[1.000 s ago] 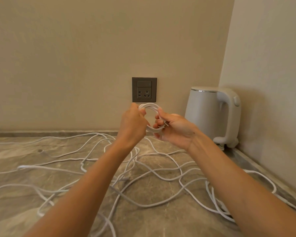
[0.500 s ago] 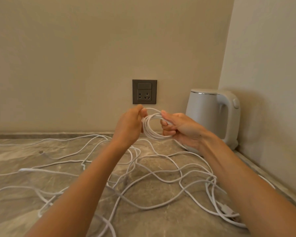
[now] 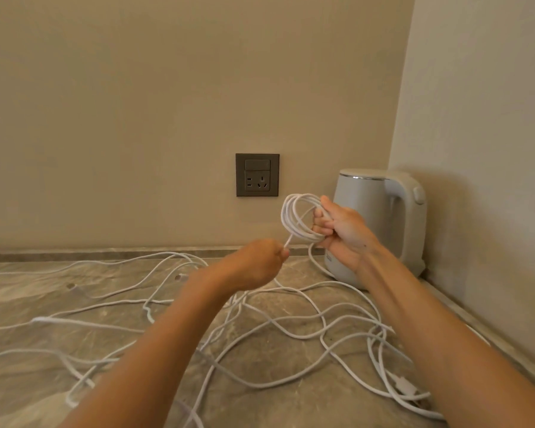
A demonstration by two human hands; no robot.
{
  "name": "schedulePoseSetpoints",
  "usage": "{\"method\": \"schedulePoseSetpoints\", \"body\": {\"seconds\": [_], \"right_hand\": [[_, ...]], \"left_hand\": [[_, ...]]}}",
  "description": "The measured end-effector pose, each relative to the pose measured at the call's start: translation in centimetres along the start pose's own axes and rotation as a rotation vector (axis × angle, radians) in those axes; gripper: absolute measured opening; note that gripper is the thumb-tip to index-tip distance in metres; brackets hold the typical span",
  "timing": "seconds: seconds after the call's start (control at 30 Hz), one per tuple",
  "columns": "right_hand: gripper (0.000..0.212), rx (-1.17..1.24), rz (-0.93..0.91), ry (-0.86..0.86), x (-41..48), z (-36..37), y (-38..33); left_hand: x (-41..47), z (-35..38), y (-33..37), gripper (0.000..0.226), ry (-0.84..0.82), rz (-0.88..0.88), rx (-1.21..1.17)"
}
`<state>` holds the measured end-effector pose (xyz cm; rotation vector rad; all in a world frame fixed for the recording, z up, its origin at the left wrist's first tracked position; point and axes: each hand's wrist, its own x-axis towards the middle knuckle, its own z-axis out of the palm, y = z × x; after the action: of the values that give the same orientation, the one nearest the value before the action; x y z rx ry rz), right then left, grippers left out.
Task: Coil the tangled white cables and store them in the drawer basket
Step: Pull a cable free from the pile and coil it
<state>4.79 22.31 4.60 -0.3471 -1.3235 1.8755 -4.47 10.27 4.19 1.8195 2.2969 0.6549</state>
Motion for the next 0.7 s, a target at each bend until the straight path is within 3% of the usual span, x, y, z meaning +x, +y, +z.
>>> {"method": "schedulePoseSetpoints", "body": {"seconds": [0.2, 0.33, 0.43, 0.7], "right_hand": [[0.035, -0.262, -0.047, 0.245, 0.2, 0.4, 1.4], [0.033, -0.076, 0.039, 0.258, 0.3, 0.5, 1.8], [0.035, -0.087, 0.018, 0.274, 0.4, 0.5, 1.7], [0.041, -0.699, -0.163, 0.181, -0.1, 0.2, 2.6]], "left_hand": [[0.0, 1.0, 0.4, 0.032, -0.130, 0.063, 0.267], [-0.3, 1.4, 0.8, 0.028, -0.156, 0.099, 0.333], [-0.3, 0.8, 0.8, 0.028, -0.079, 0.136, 0.318], [-0.2, -1.2, -0.1, 0.026, 0.236, 0.216, 0.289]]}}
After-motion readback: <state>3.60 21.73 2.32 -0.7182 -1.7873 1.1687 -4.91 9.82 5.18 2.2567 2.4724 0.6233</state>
